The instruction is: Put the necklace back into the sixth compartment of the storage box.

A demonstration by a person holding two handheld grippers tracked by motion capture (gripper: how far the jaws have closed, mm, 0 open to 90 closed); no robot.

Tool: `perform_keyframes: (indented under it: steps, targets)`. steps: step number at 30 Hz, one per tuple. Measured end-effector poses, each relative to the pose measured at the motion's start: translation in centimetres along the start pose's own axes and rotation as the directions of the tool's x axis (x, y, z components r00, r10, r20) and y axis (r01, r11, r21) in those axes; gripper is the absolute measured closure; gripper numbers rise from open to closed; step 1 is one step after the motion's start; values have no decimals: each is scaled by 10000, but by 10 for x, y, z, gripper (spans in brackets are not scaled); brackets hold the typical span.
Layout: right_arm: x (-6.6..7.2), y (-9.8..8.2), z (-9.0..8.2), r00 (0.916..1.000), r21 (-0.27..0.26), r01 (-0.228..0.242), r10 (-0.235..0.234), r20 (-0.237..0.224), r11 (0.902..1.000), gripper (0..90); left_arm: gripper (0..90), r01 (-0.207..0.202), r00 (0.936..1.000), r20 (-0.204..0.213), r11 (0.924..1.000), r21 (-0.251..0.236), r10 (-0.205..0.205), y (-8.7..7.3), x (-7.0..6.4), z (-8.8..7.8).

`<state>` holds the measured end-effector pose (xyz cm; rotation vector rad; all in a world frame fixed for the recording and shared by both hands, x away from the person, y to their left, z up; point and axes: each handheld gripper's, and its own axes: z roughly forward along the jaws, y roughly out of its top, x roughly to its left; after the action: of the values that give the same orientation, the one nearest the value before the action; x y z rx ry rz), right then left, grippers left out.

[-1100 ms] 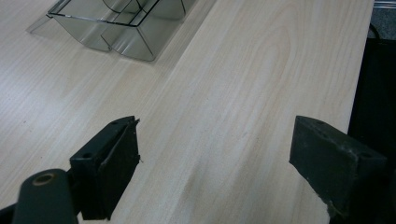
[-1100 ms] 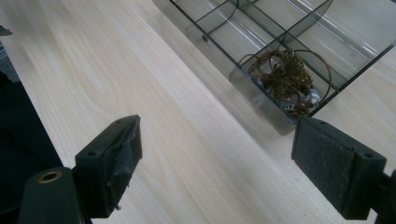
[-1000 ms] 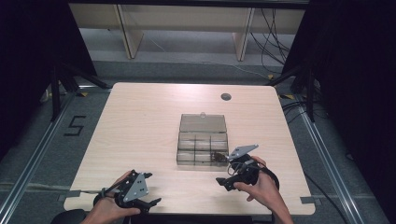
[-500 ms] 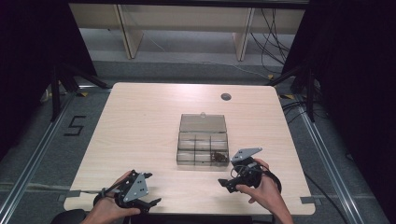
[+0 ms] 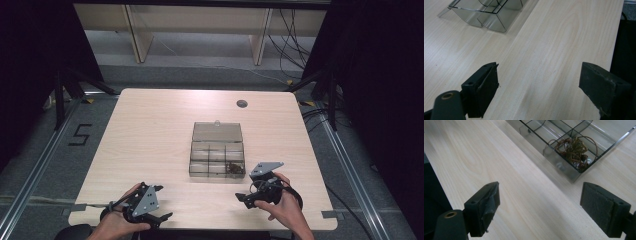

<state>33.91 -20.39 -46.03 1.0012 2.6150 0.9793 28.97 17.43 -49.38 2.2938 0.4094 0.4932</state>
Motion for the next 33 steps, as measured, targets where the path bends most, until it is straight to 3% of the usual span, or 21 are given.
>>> perform_keyframes:
  steps: [2, 4, 6, 7, 10, 11, 16, 18, 19, 21, 27, 28, 30, 33]
  targets:
    - [0, -1, -1, 10000, 198, -23, 23, -17, 9998, 171, 152, 13, 10000, -12, 10000, -4, -13, 0, 0, 0]
    - [-1, -3, 1, 10000, 44, 83, -83, -33, 10000, 172, 152, -11, 10000, -4, 10000, 18, 11, 0, 0, 0]
    - [0, -4, -1, 10000, 162, -75, 75, -30, 9998, 171, 152, -8, 10000, 8, 10000, 24, 8, 0, 0, 0]
    - [1, -5, 0, 9997, -48, -244, 245, 41, 9997, 171, 151, 0, 10000, 13, 10000, 16, 0, 0, 0, 0]
    - [-1, -7, 1, 9999, -200, 101, -102, -10, 9997, 172, 151, -1, 10000, 7, 10000, 35, 1, 0, 0, 0]
    - [1, -7, -1, 9997, -68, -236, 236, -17, 9997, 171, 152, -9, 10000, 8, 10000, 33, 9, 0, 0, 0]
    - [-1, -11, -2, 10000, -16, -78, 78, 0, 10000, 172, 151, -25, 10000, 0, 10000, 15, 25, 0, 0, 0]
    - [1, -13, -1, 9997, -213, -231, 233, 94, 9995, 171, 152, -10, 10000, 1, 10000, 10, 10, 0, 0, 0]
    - [1, -13, -3, 9995, 6, -299, 299, -33, 9996, 171, 152, -7, 10000, -2, 10000, 9, 7, 0, 0, 0]
    - [-1, -15, -1, 10000, -123, -20, 19, -82, 9999, 172, 152, -16, 10000, -7, 10000, 19, 16, 0, 0, 0]
    - [2, -21, -1, 9999, -246, -127, 129, 81, 9996, 172, 152, -33, 10000, -32, 10000, 46, 33, 0, 0, 0]
    - [1, -21, -2, 9999, -140, -76, 75, -94, 9999, 172, 152, -31, 10000, -29, 10000, 63, 31, 0, 0, 0]
    - [5, -23, -3, 9989, -193, -473, 472, -24, 9987, 171, 151, -30, 10000, -26, 10000, 47, 31, 0, 0, 0]
    - [5, -26, -4, 9998, -126, -186, 185, -49, 9997, 171, 152, -23, 10000, -25, 10000, 50, 23, 0, 0, 0]
